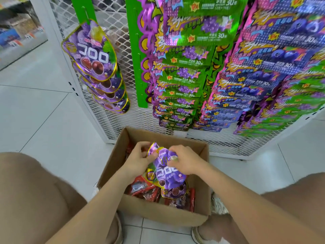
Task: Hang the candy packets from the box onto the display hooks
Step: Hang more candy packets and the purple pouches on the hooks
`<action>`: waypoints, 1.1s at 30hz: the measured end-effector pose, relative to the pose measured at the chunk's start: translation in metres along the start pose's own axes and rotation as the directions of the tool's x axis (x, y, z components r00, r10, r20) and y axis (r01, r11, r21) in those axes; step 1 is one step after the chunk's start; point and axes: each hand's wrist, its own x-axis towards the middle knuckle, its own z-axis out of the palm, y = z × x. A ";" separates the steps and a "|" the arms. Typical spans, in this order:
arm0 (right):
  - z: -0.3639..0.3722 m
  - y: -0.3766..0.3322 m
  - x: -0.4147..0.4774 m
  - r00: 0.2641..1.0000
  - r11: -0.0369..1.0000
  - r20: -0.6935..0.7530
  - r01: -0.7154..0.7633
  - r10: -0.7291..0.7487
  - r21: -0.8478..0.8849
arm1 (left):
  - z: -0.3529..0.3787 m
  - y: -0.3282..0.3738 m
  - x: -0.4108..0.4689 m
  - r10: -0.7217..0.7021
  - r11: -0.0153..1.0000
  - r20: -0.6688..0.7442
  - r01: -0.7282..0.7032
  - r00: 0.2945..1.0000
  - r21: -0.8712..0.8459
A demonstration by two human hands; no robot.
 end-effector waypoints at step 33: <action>-0.127 -0.197 -0.010 0.390 0.904 -0.884 0.421 -0.257 -0.077 | -0.119 0.293 -0.023 0.746 0.663 -0.525 -0.524 0.410 0.534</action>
